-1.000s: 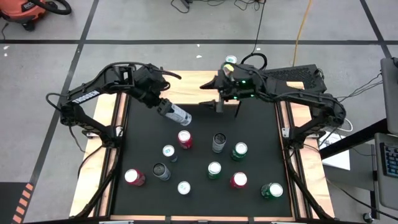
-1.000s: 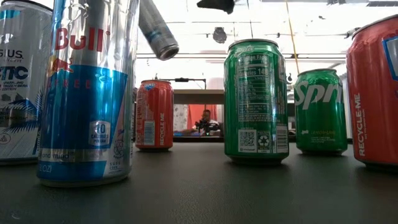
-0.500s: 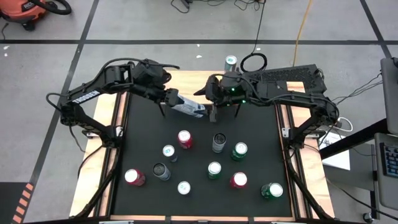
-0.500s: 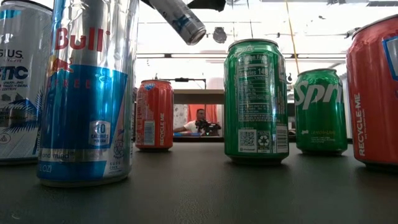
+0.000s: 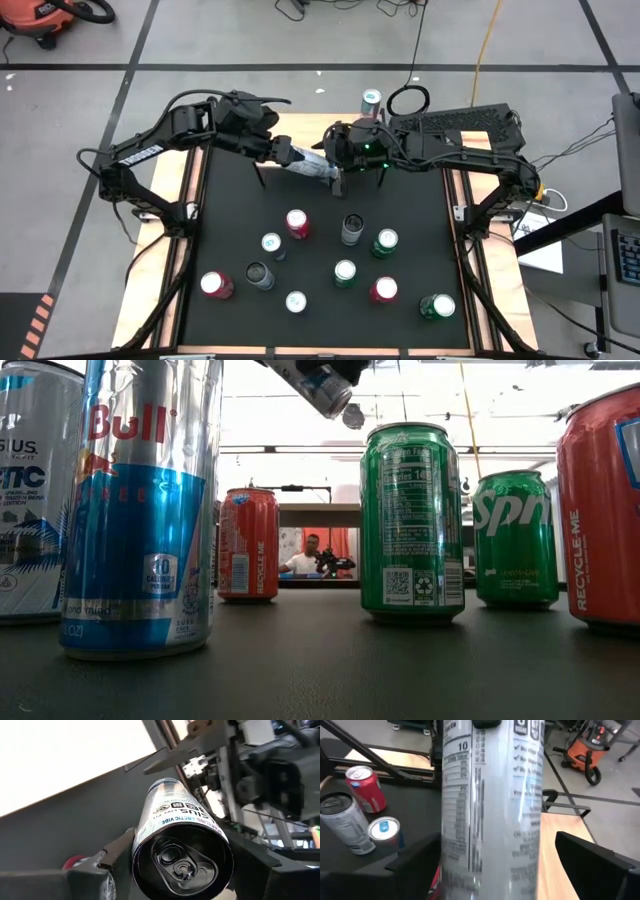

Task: Place canned beverage on shelf
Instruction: Put the top left white soda can on the shelf

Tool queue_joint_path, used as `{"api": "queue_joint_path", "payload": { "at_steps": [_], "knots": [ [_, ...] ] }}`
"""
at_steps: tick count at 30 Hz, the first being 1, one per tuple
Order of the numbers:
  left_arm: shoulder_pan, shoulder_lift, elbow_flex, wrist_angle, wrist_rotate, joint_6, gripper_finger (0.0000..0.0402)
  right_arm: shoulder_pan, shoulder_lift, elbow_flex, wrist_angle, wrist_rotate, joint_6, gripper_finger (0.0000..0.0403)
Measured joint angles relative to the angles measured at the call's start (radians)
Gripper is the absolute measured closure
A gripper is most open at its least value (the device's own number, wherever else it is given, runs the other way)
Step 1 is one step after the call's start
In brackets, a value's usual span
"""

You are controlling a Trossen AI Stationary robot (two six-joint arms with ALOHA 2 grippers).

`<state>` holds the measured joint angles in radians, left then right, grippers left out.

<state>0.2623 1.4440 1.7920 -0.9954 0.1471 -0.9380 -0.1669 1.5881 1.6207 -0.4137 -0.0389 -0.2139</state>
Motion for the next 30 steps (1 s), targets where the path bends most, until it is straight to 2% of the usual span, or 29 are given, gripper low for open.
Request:
{"api": "queue_joint_path", "payload": {
  "at_steps": [9,25,30],
  "knots": [
    [-0.001,0.016,0.0,0.003,0.004,-0.026,0.0159,0.004,0.023,0.0,0.003,-0.009,-0.002,0.0063],
    [-0.001,0.015,0.0,0.019,0.006,-0.023,0.0149,0.003,0.025,0.0,0.003,-0.012,0.002,0.0164],
    [0.0,0.015,0.0,0.02,0.006,-0.02,0.0147,0.003,0.025,0.0,0.004,-0.012,0.0,0.0175]
  ]
}}
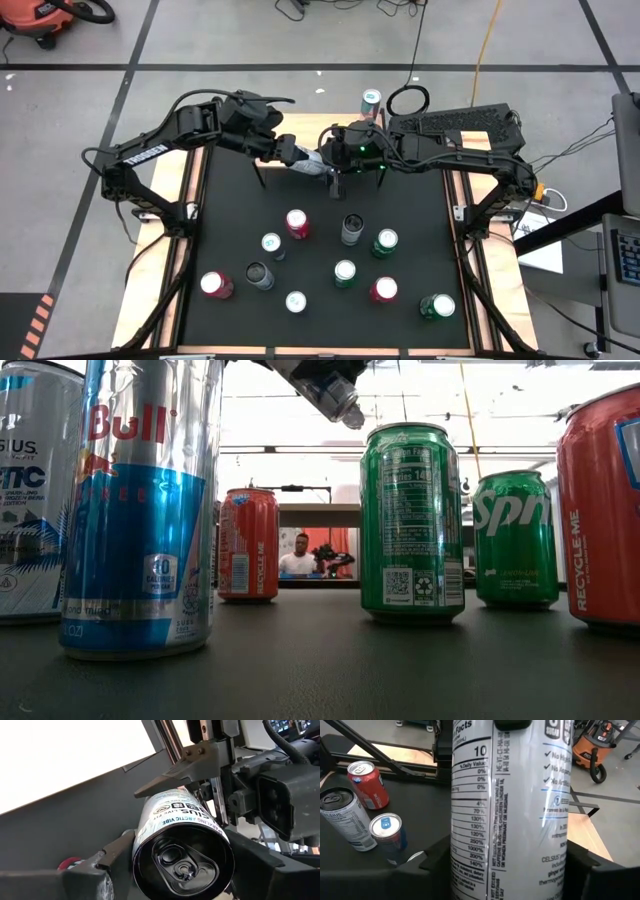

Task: Place canned beverage on shelf
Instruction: Put the top left white soda can on the shelf

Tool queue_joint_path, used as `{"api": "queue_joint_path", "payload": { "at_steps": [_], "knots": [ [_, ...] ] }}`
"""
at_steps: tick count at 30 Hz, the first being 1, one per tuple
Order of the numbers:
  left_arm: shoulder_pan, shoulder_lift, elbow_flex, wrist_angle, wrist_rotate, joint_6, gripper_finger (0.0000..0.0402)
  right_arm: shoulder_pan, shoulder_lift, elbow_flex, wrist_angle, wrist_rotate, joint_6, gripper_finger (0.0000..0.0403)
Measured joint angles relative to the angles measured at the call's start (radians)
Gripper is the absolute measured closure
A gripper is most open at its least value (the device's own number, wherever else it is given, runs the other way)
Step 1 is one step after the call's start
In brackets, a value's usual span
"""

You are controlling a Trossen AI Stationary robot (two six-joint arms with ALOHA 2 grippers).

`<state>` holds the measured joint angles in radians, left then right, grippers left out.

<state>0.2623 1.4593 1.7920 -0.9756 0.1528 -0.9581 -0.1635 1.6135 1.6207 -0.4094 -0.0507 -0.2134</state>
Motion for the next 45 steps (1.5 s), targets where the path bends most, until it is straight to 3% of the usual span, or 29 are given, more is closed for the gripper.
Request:
{"api": "queue_joint_path", "payload": {
  "at_steps": [13,25,37,42,45],
  "knots": [
    [0.014,-0.002,0.001,0.079,-0.041,0.088,0.0068,0.0,-0.001,-0.001,-0.006,-0.007,0.013,0.017],
    [0.053,-0.062,0.002,0.185,-0.101,0.234,0.0063,0.0,0.0,-0.002,-0.001,-0.007,0.018,0.017],
    [0.058,-0.147,0.002,0.225,-0.267,0.491,0.0063,-0.016,-0.038,0.069,-0.03,-0.013,0.073,0.017],
    [0.058,-0.148,0.001,0.297,-0.289,0.763,0.0063,-0.052,-0.042,0.127,-0.067,-0.111,0.177,0.0171],
    [0.058,-0.148,0.001,0.342,-0.288,0.809,0.0063,-0.076,-0.045,0.157,-0.079,-0.205,0.232,0.017]
  ]
}}
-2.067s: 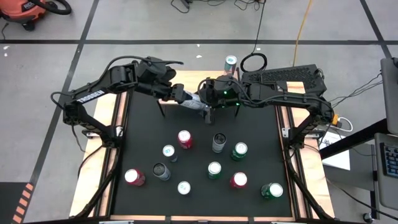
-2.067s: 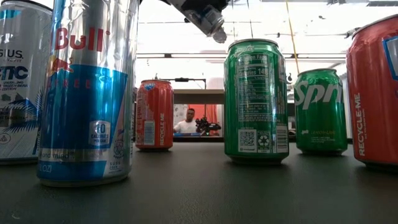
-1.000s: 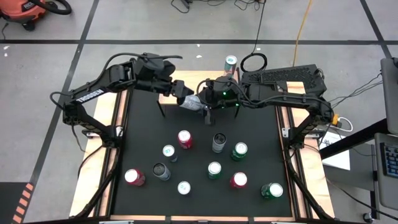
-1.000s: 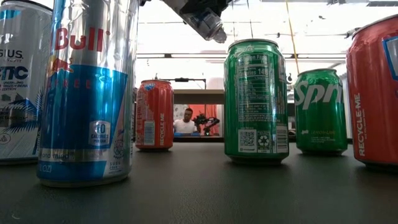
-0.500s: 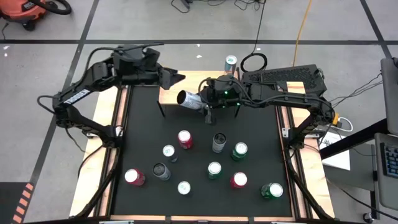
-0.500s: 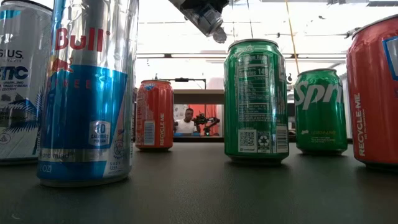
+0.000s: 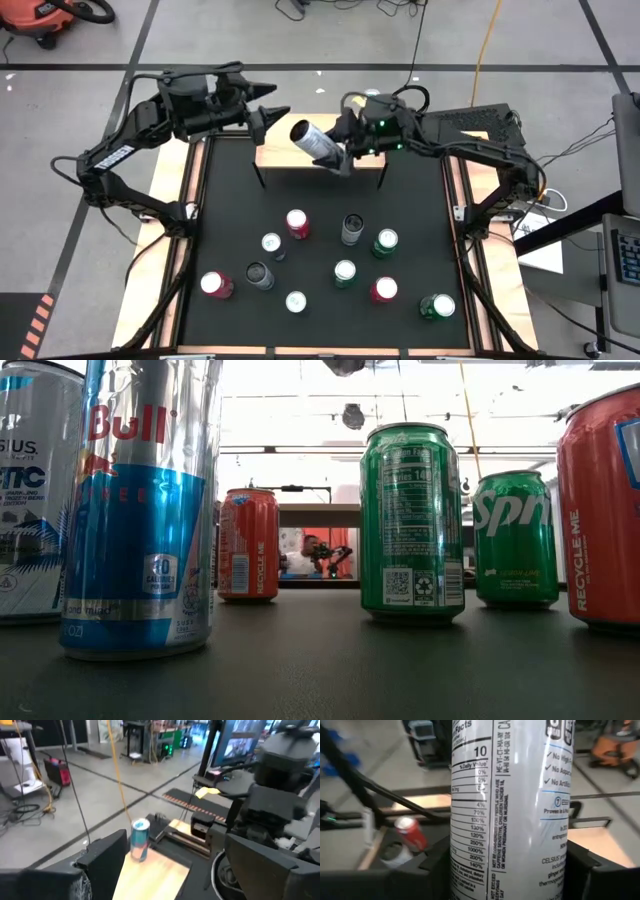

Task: Place canned beverage on shelf
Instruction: Put the top left white soda can on the shelf

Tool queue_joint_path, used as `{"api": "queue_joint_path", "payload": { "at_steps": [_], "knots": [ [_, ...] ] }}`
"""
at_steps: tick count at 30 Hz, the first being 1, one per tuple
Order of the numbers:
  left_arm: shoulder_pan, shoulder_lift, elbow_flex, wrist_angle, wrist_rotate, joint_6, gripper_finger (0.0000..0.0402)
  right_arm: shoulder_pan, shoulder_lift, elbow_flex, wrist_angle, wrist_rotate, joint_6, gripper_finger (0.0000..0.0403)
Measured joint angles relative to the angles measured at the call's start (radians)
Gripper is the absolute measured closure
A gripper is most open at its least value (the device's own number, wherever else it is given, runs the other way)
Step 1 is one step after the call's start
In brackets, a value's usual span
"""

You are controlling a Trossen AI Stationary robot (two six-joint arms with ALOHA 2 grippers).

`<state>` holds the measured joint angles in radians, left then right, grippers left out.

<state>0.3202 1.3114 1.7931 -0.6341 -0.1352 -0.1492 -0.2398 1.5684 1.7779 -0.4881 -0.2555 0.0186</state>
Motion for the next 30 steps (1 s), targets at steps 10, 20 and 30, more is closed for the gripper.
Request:
{"api": "queue_joint_path", "payload": {
  "at_steps": [10,20,30],
  "knots": [
    [0.0,0.0,0.0,0.125,0.136,-0.055,0.0063,-0.103,-0.015,0.035,0.026,-0.419,0.178,0.017],
    [0.0,0.0,0.0,0.226,0.238,-0.132,0.0063,-0.15,-0.014,0.034,0.123,-0.651,0.312,0.0168],
    [0.0,0.007,-0.001,0.228,0.262,-0.135,0.0063,-0.152,-0.001,0.034,0.249,-0.724,0.396,0.0168]
  ]
}}
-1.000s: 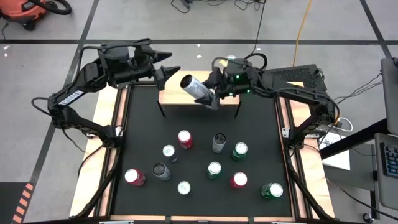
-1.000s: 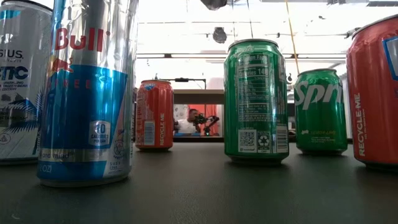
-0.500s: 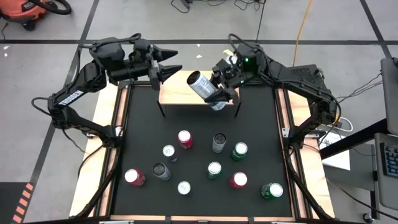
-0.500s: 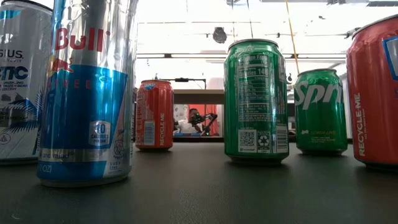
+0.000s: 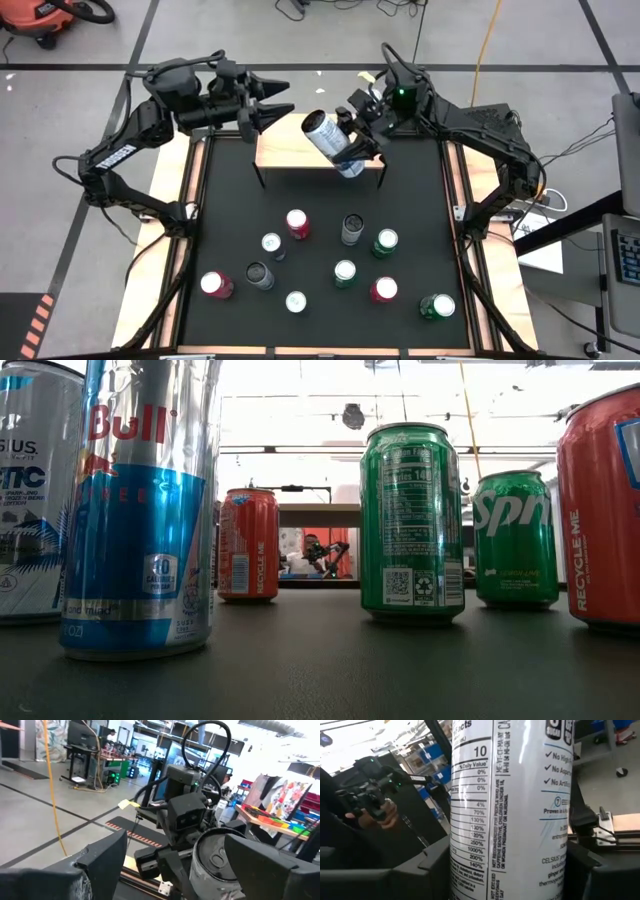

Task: Place canned beverage on shelf
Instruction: Put the top left white soda can on the shelf

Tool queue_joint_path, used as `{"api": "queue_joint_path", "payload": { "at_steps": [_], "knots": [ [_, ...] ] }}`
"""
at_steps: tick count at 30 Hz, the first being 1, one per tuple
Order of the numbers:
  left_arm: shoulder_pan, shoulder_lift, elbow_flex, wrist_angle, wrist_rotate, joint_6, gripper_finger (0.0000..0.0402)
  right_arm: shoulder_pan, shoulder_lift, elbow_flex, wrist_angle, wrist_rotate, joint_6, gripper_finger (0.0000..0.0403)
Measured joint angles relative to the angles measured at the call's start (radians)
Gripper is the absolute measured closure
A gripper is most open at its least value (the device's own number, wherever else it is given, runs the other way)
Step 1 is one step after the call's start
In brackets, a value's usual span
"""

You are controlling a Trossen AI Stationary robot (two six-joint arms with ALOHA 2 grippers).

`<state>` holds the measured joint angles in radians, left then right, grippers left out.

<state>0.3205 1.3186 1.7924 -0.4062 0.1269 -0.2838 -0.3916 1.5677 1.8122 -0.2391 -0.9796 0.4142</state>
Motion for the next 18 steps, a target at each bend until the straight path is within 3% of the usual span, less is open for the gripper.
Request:
{"api": "queue_joint_path", "payload": {
  "at_steps": [13,18],
  "knots": [
    [0.003,0.0,0.0,-0.005,0.119,-0.051,0.0063,0.0,0.017,-0.001,0.092,-0.026,0.05,0.0167],
    [0.021,0.0,0.0,0.016,0.183,-0.078,0.0063,0.0,0.017,-0.001,0.208,-0.075,0.147,0.0167]
  ]
}}
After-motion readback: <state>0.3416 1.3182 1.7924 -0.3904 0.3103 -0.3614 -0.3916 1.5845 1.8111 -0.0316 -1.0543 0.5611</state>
